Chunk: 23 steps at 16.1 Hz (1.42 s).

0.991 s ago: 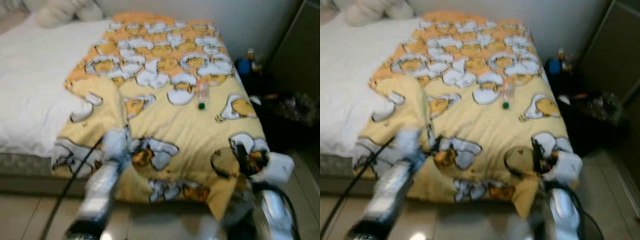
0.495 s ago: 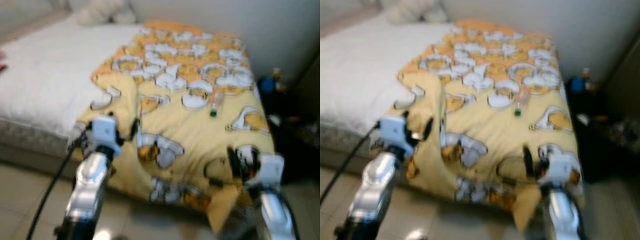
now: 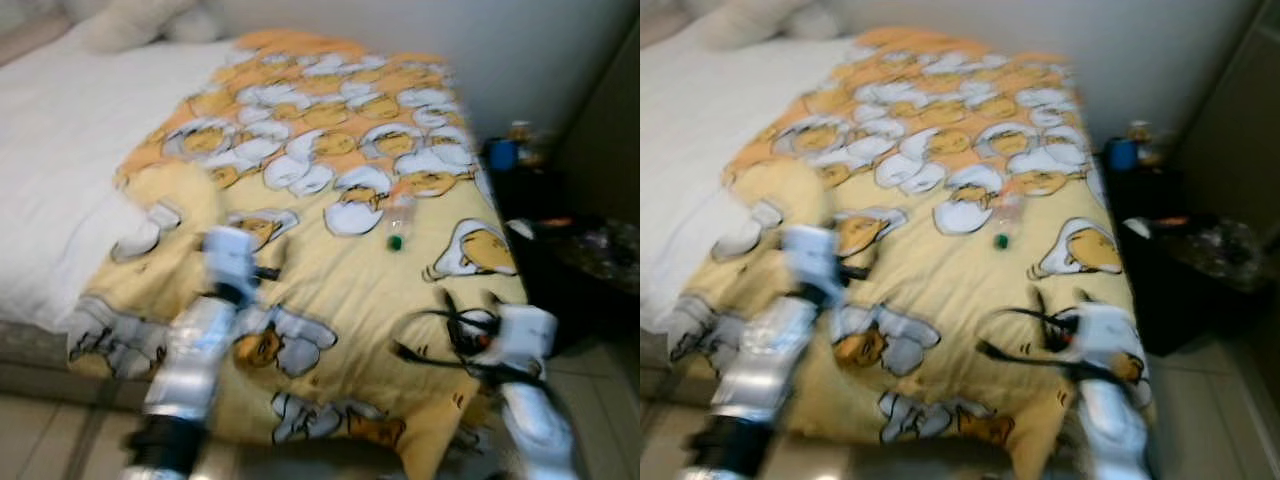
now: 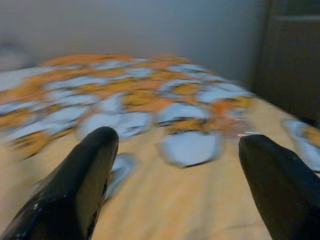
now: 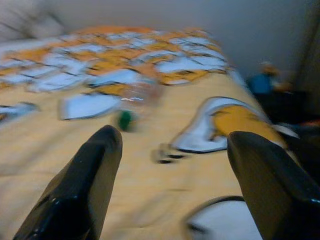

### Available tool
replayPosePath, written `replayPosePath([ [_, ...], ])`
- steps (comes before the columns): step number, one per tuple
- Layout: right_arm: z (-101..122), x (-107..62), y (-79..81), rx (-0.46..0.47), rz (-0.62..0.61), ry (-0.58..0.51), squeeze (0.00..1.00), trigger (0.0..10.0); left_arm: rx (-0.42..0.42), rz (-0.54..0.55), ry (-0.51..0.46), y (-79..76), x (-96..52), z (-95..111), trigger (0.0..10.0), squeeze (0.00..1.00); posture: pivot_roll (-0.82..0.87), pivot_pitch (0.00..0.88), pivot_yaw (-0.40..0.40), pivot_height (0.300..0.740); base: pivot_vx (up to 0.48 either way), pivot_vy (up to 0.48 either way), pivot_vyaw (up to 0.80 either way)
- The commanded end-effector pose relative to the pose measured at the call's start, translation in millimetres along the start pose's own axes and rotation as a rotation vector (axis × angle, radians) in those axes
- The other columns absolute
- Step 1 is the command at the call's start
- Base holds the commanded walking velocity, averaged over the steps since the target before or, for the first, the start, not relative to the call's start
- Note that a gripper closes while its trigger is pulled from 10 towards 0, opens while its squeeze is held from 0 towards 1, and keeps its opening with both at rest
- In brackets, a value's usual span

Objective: Clean up the room

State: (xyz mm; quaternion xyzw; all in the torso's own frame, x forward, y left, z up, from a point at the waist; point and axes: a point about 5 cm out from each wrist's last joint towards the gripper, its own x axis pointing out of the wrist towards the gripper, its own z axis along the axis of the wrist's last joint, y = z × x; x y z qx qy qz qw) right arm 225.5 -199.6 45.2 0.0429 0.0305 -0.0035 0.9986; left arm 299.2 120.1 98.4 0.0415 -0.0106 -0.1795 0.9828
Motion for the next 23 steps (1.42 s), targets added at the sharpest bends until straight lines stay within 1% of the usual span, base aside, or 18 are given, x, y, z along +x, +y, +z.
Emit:
replayPosePath([
  [1, 4.2, 5.5, 10.3, 0.006, 0.021, -0.014, 0.00, 10.0, 0.042, 0.023, 0.014, 12.4, 1.1, 1.0, 10.0, 0.00, 0.02, 0.000, -0.009, 0.740, 0.480, 0.000, -0.80],
  [4, 5.7, 8.9, 14.3, -0.002, 0.036, -0.022, 0.00, 10.0, 0.036, 0.046, 0.012, 18.2, 3.8, 3.4, 10.0, 0.00, 0.02, 0.000, -0.001, 0.740, 0.000, 0.000, -0.66],
  [6, 11.3, 16.8, 17.6, 0.018, 0.029, -0.042, 0.00, 10.0, 0.061, 0.057, 0.016, 22.6, 4.7, 3.1, 10.0, 0.00, 0.02, 0.000, -0.004, 0.740, 0.000, 0.000, 0.00],
  [7, 14.4, 17.6, 18.6, 0.020, 0.026, -0.053, 0.00, 10.0, 0.062, 0.054, 0.013, 24.0, 6.0, 4.3, 10.0, 0.00, 0.03, 0.000, -0.004, 0.740, 0.000, 0.000, 0.00],
  [10, 9.5, 14.5, 23.1, -0.004, 0.043, -0.033, 0.00, 10.0, 0.064, 0.048, 0.022, 24.3, 4.4, 3.2, 10.0, 0.00, 0.03, 0.000, 0.008, 0.740, 0.000, 0.000, -0.80],
  [11, 9.0, 15.1, 23.8, -0.005, 0.046, -0.029, 0.00, 10.0, 0.057, 0.053, 0.026, 24.5, 4.2, 2.4, 10.0, 0.00, 0.03, 0.000, 0.008, 0.740, 0.000, 0.000, 0.00],
  [12, 10.3, 19.0, 28.4, -0.014, 0.062, -0.026, 0.00, 10.0, 0.048, 0.075, 0.047, 25.2, 3.2, -1.8, 10.0, 0.00, 0.02, 0.000, 0.009, 0.740, 0.000, 0.000, 0.00],
  [14, 15.3, 21.1, 29.0, 0.013, 0.046, -0.045, 0.00, 10.0, 0.049, 0.079, 0.050, 23.6, 2.0, -3.4, 10.0, 0.00, 0.03, 0.000, 0.005, 0.740, 0.000, 0.000, 0.00],
  [15, 18.8, 12.0, 23.9, 0.006, 0.011, -0.070, 0.00, 10.0, 0.041, 0.091, 0.037, 21.7, -5.9, -4.8, 10.0, 0.00, 0.02, 0.000, 0.002, 0.740, 0.000, 0.000, 0.00],
  [16, 19.2, -2.0, 16.8, -0.016, -0.029, -0.073, 0.00, 10.0, 0.005, 0.103, 0.016, 18.3, -21.1, -5.9, 10.0, 0.00, 0.02, 0.000, -0.006, 0.740, 0.000, 0.000, 0.00],
  [17, 19.5, -12.0, 14.2, -0.033, -0.035, -0.069, 0.00, 10.0, 0.016, 0.102, 0.004, 15.8, -33.9, -5.6, 10.0, 0.00, 0.01, 0.000, -0.009, 0.740, 0.000, 0.000, 0.00],
  [18, 18.8, -34.3, 10.6, -0.064, -0.001, -0.037, 0.00, 10.0, 0.016, 0.094, 0.002, 9.2, -60.2, -5.1, 10.0, 0.00, 0.02, 0.000, -0.017, 0.740, 0.000, 0.000, 0.00],
  [19, 17.0, -48.4, 2.1, -0.080, 0.012, -0.001, 0.00, 10.0, 0.008, 0.108, 0.036, 7.0, -70.4, -9.1, 10.0, 0.00, 0.03, 0.000, -0.036, 0.740, 0.000, 0.000, 0.00],
  [20, 17.6, -49.4, -0.5, -0.082, 0.007, 0.000, 0.00, 10.0, -0.001, 0.119, 0.041, 7.5, -69.9, -9.7, 10.0, 0.00, 0.04, 0.000, -0.038, 0.740, 0.000, 0.000, 0.00],
  [21, 20.5, -43.9, -0.8, -0.092, 0.020, -0.009, 0.00, 10.0, -0.022, 0.110, 0.023, 1.1, -60.1, -6.8, 10.0, 0.00, 0.04, 0.000, -0.051, 0.740, 0.000, 0.000, 0.00],
  [22, 21.5, -40.0, 0.8, -0.094, 0.026, -0.019, 0.00, 10.0, -0.016, 0.115, 0.013, 0.9, -57.5, -4.9, 10.0, 0.00, 0.04, 0.000, -0.053, 0.740, 0.000, 0.000, 0.00],
  [23, 24.1, -35.5, 3.9, -0.088, 0.025, -0.025, 0.00, 10.0, -0.014, 0.124, 0.004, 1.2, -56.3, -0.1, 10.0, 0.00, 0.05, 0.000, -0.056, 0.740, 0.480, 0.000, 0.00],
])
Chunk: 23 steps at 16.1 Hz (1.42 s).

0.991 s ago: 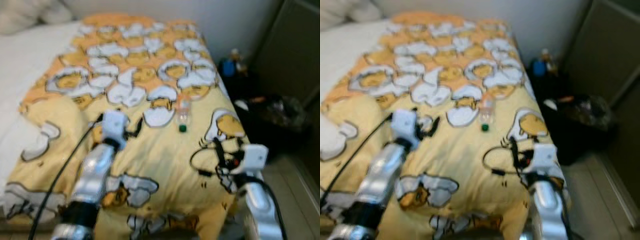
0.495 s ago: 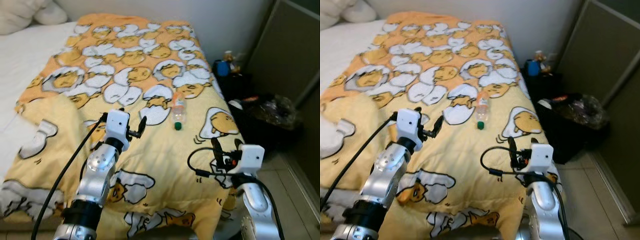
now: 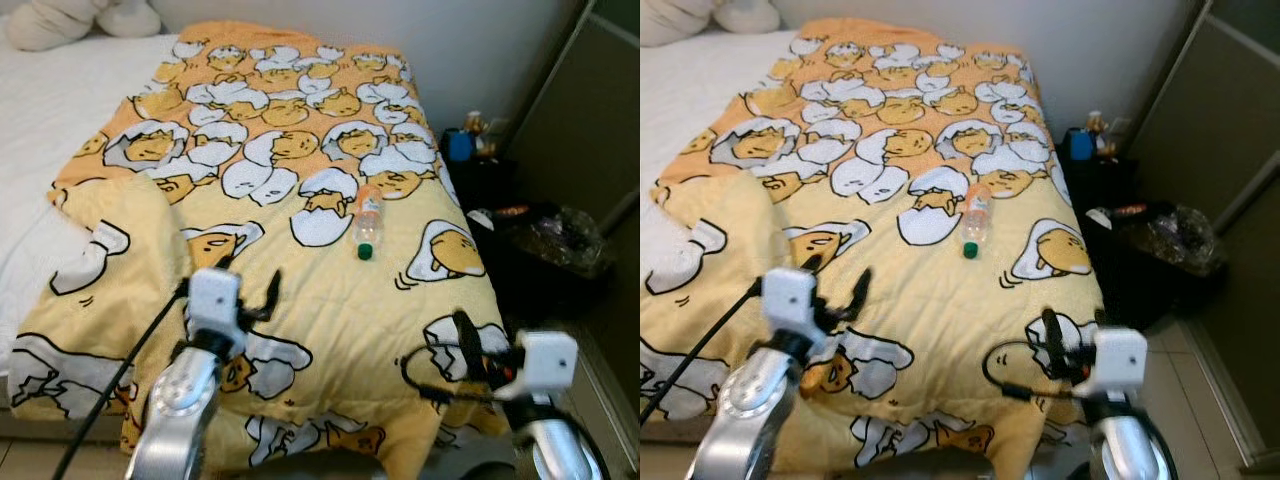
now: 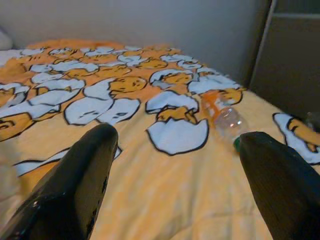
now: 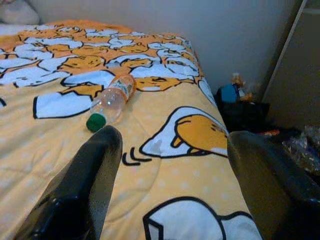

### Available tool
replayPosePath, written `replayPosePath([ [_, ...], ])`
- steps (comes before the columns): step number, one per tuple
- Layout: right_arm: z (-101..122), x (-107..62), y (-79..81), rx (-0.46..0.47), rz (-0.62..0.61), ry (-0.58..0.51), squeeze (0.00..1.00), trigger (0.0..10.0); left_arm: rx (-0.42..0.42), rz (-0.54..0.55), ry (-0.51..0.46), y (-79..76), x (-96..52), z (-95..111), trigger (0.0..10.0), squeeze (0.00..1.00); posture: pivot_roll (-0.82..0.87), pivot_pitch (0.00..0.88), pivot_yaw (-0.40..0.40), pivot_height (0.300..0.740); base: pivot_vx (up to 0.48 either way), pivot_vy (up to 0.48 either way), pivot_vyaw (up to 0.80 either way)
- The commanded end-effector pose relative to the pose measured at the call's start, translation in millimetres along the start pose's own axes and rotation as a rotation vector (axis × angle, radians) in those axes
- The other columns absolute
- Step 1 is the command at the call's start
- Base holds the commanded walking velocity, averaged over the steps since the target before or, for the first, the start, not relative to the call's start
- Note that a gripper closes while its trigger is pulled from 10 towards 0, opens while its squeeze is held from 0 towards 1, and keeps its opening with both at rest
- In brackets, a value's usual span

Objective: Clean up the room

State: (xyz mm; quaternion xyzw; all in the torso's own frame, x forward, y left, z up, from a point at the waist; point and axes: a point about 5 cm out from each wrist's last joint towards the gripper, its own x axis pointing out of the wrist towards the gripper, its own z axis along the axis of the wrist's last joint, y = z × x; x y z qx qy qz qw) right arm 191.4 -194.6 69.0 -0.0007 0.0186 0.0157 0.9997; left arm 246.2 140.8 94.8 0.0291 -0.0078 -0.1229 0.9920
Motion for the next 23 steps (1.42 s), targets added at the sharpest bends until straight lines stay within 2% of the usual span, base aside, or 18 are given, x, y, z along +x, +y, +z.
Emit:
replayPosePath([
  [1, 4.0, 3.7, -0.2, 0.013, -0.016, -0.006, 0.00, 10.0, 0.018, 0.024, -0.016, 2.1, 2.4, 8.2, 10.0, 0.00, 0.05, 0.000, -0.061, 0.740, 0.480, 0.000, 0.00],
  [3, 3.6, 6.3, 5.5, 0.031, -0.009, -0.003, 0.00, 10.0, 0.029, 0.039, -0.023, 7.6, 7.8, 11.6, 10.0, 0.00, 0.06, 0.000, -0.063, 0.740, 0.480, 0.000, 0.00],
  [7, 1.5, 9.8, 4.9, 0.035, -0.014, -0.002, 0.00, 10.0, 0.064, 0.071, -0.040, 14.2, 12.9, 15.6, 10.0, 0.00, 0.07, 0.000, -0.062, 0.740, 0.480, 0.000, 0.00],
  [8, 1.7, 16.9, 2.2, 0.085, -0.063, 0.011, 0.00, 10.0, 0.091, 0.095, -0.047, 16.9, 13.3, 17.1, 10.0, 0.00, 0.07, 0.000, -0.059, 0.740, 0.480, 0.000, 0.00],
  [9, 13.3, 33.4, 1.8, 0.129, -0.102, 0.010, 0.00, 10.0, 0.091, 0.097, -0.057, 18.2, 14.7, 19.1, 10.0, 0.00, 0.07, 0.000, -0.060, 0.740, 0.480, 0.000, 0.00],
  [11, 27.5, 44.5, 7.0, 0.104, -0.083, -0.019, 0.00, 10.0, 0.097, 0.098, -0.066, 19.0, 16.0, 21.1, 10.0, 0.00, 0.07, 0.000, -0.057, 0.740, 0.480, 0.000, 0.00],
  [12, 37.2, 66.5, 13.5, 0.121, -0.107, 0.042, 0.00, 10.0, 0.105, 0.117, -0.072, 22.9, 19.0, 22.9, 10.0, 0.00, 0.08, 0.000, -0.063, 0.740, 0.480, 0.000, 0.00],
  [13, 54.1, 103.4, 17.2, 0.186, -0.154, 0.110, 0.00, 10.0, 0.130, 0.116, -0.073, 26.5, 27.4, 25.7, 10.0, 0.00, 0.09, 0.000, -0.069, 0.740, 0.000, 0.000, 0.00],
  [14, 58.6, 112.9, 16.0, 0.204, -0.169, 0.119, 0.00, 10.0, 0.126, 0.117, -0.078, 27.3, 30.1, 28.2, 10.0, 0.00, 0.11, 0.000, -0.062, 0.740, 0.000, 0.000, 0.00],
  [15, 60.7, 132.6, 17.0, 0.223, -0.165, 0.178, 0.00, 10.0, 0.121, 0.044, -0.080, 21.9, 37.8, 34.7, 10.0, 0.00, 0.12, 0.000, -0.064, 0.740, 0.000, 0.000, 0.00],
  [18, 44.7, 152.4, 24.0, 0.339, -0.141, 0.363, 0.00, 10.0, 0.249, -0.262, -0.005, 3.5, 58.3, 45.4, 10.0, 0.00, 0.18, 0.000, -0.092, 0.740, 0.000, 0.000, 0.00],
  [19, 38.1, 158.5, 25.7, 0.337, -0.139, 0.429, 0.00, 10.0, 0.285, -0.353, -0.025, 1.9, 68.7, 64.8, 10.0, 0.00, 0.19, 0.000, -0.094, 0.740, 0.000, 0.000, 0.00],
  [20, 33.8, 163.6, 21.0, 0.281, -0.170, 0.451, 0.00, 10.0, 0.295, -0.432, -0.071, -1.9, 72.0, 87.9, 10.0, 0.00, 0.21, 0.000, -0.085, 0.740, 0.000, 0.000, 0.00],
  [21, 32.9, 169.4, 14.4, 0.252, -0.194, 0.455, 0.00, 10.0, 0.316, -0.511, -0.108, -8.6, 67.9, 103.5, 10.0, 0.00, 0.21, 0.000, -0.082, 0.740, 0.000, 0.000, 0.00],
  [23, 36.4, 176.1, 9.2, 0.229, -0.211, 0.451, 0.00, 10.0, 0.351, -0.589, -0.130, -15.4, 57.2, 115.3, 10.0, 0.00, 0.22, 0.000, -0.077, 0.740, 0.000, 0.000, 0.00],
])
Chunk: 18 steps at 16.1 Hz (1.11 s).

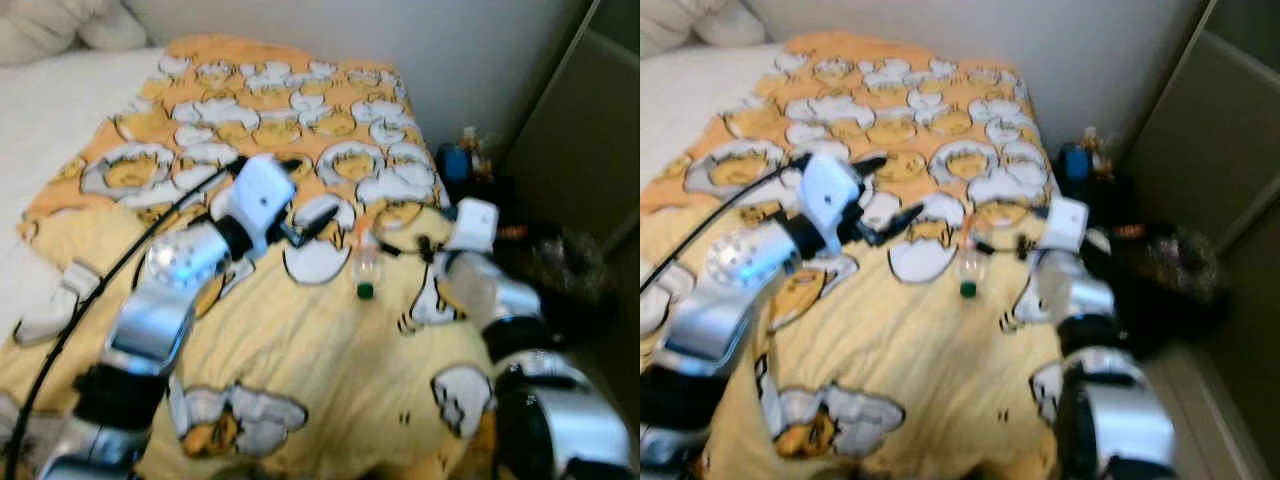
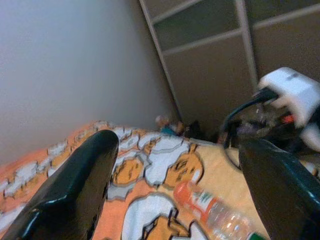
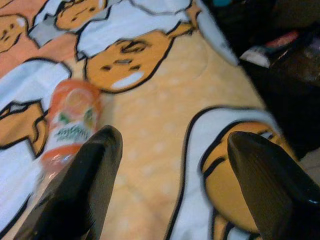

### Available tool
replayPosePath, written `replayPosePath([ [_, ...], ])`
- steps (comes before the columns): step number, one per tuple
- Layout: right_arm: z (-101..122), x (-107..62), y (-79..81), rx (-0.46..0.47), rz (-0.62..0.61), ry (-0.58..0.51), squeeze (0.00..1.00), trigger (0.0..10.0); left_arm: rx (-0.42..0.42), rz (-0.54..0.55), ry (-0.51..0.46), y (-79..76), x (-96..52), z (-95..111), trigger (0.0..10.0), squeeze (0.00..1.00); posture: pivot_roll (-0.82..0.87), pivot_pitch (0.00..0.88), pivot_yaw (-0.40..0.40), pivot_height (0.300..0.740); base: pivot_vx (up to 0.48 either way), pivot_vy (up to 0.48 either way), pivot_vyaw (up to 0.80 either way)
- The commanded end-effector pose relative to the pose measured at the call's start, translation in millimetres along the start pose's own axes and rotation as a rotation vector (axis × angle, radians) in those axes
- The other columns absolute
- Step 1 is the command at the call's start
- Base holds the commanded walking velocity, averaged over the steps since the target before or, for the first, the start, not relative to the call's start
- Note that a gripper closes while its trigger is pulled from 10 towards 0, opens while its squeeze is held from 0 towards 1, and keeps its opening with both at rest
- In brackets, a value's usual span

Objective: Clean up the room

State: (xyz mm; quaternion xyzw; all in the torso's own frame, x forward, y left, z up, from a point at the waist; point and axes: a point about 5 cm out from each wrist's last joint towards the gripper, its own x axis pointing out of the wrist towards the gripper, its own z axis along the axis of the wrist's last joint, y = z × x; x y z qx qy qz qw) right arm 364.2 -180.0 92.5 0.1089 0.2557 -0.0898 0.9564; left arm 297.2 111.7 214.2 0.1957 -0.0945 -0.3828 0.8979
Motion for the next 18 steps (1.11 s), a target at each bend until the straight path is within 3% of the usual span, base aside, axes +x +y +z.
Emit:
replayPosePath([
  [1, 9.7, 1.0, 4.9, -0.008, 0.007, -0.034, 0.00, 10.0, -0.029, -0.073, 0.004, -12.7, -1.1, 3.4, 10.0, 0.00, 0.23, 0.000, -0.075, 0.740, 0.000, 0.000, 0.00],
  [3, 7.9, 3.1, 18.5, -0.013, 0.039, -0.031, 0.00, 10.0, -0.052, -0.188, 0.065, -30.7, -18.1, -1.6, 10.0, 0.00, 0.25, 0.022, -0.056, 0.740, 0.000, 0.000, 0.00],
  [4, 5.6, 3.7, 30.6, 0.007, 0.077, -0.042, 0.00, 10.0, -0.084, -0.221, 0.135, -37.1, -35.1, -9.6, 10.0, 0.00, 0.28, 0.087, -0.045, 0.740, 0.000, 0.000, 0.00],
  [5, 4.3, 3.8, 32.8, -0.002, 0.080, -0.038, 0.00, 10.0, -0.091, -0.222, 0.149, -38.5, -39.5, -10.1, 10.0, 0.00, 0.29, 0.096, -0.044, 0.740, 0.000, 0.000, 0.00],
  [7, 3.0, 2.8, 52.2, 0.023, 0.127, -0.056, 0.00, 10.0, -0.138, -0.215, 0.210, -44.2, -57.8, -13.0, 10.0, 0.00, 0.31, 0.141, -0.033, 0.740, 0.000, 0.000, 0.00],
  [10, 4.0, 1.1, 69.5, 0.016, 0.139, -0.091, 0.00, 10.0, -0.167, -0.220, 0.255, -53.6, -78.1, -4.0, 10.0, 0.00, 0.39, 0.227, -0.003, 0.740, 0.000, 0.000, 0.00],
  [15, 8.7, 2.3, 65.4, 0.020, 0.102, -0.127, 0.00, 10.0, -0.200, -0.186, 0.302, -54.1, -92.0, -0.3, 10.0, 0.00, 0.40, 0.261, 0.000, 0.740, 0.000, 0.000, 0.00],
  [18, -1.1, 4.0, 59.0, 0.060, 0.077, -0.080, 0.00, 10.0, -0.211, -0.201, 0.328, -58.3, -93.4, -3.7, 10.0, 0.00, 0.39, 0.271, -0.005, 0.740, 0.000, 0.000, 0.00],
])
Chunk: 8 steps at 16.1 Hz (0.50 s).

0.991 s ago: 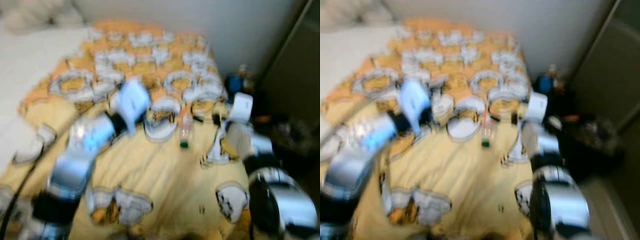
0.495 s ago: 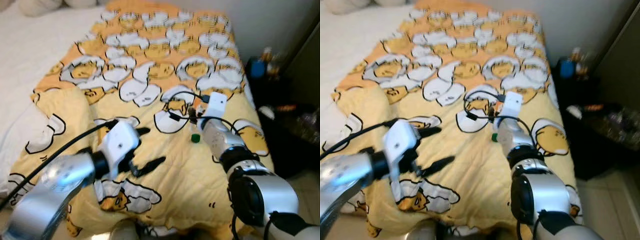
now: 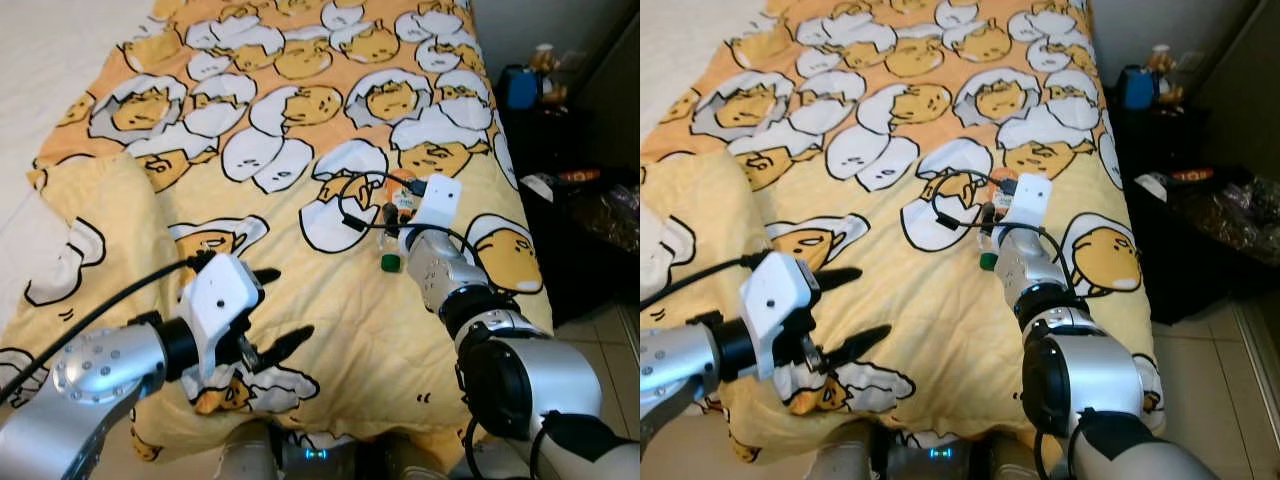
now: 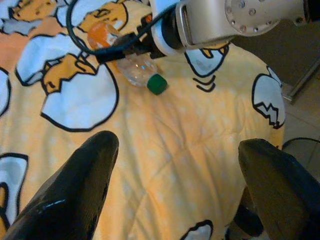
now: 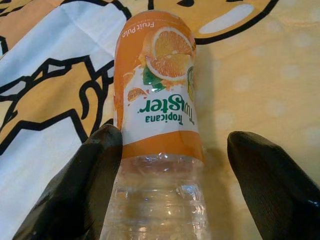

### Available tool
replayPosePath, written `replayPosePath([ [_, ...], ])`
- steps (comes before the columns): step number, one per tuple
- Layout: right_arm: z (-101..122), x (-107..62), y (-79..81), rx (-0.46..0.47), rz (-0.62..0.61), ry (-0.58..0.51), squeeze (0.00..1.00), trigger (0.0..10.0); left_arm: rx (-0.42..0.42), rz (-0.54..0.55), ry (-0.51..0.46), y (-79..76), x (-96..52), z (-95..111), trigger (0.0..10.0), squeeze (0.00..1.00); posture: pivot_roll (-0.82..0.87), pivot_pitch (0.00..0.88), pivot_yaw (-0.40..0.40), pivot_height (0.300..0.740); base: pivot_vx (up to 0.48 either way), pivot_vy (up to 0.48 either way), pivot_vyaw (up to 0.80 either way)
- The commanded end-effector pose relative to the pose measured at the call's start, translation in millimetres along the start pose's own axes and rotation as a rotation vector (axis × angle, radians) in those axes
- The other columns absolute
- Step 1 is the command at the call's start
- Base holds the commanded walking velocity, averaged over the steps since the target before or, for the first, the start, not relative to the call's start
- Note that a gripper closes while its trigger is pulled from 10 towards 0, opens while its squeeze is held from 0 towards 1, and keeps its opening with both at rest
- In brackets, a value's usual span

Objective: Clean up the room

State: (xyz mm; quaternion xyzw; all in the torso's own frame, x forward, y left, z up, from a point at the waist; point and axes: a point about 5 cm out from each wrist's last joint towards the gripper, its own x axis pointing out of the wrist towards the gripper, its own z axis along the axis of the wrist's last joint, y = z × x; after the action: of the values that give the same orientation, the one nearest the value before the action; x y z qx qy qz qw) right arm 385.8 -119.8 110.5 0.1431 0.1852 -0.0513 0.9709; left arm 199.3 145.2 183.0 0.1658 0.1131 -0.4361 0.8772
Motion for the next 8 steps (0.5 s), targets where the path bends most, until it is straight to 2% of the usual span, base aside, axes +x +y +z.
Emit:
replayPosePath([
  [1, -13.6, -0.5, -6.5, 0.026, -0.018, 0.069, 0.00, 10.0, 0.007, -0.038, 0.004, -7.9, -0.7, 1.9, 10.0, 0.00, 0.39, 0.272, -0.009, 0.740, 0.000, 0.000, 0.00],
  [3, -19.3, -0.9, -9.2, 0.076, -0.023, 0.113, 0.00, 10.0, 0.027, -0.123, 0.009, -21.3, 1.1, 3.0, 10.0, 0.00, 0.38, 0.269, -0.016, 0.740, 0.000, 0.000, 0.00],
  [4, -20.9, -1.1, -8.9, 0.079, -0.028, 0.120, 0.00, 0.0, 0.037, -0.171, 0.004, -29.1, 3.7, 5.2, 10.0, 0.00, 0.38, 0.265, -0.020, 0.740, 0.000, 0.000, 0.00],
  [6, -26.4, -2.1, -5.2, 0.066, -0.019, 0.145, 0.00, 0.0, 0.047, -0.209, -0.011, -35.0, 8.8, 8.7, 10.0, 0.00, 0.36, 0.262, -0.026, 0.740, 0.000, 0.000, 0.00],
  [8, -28.1, -2.4, -4.3, 0.076, -0.013, 0.156, 0.00, 0.0, 0.044, -0.195, -0.010, -31.9, 11.5, 7.3, 10.0, 0.00, 0.35, 0.258, -0.029, 0.740, 0.000, 0.000, 0.00],
])
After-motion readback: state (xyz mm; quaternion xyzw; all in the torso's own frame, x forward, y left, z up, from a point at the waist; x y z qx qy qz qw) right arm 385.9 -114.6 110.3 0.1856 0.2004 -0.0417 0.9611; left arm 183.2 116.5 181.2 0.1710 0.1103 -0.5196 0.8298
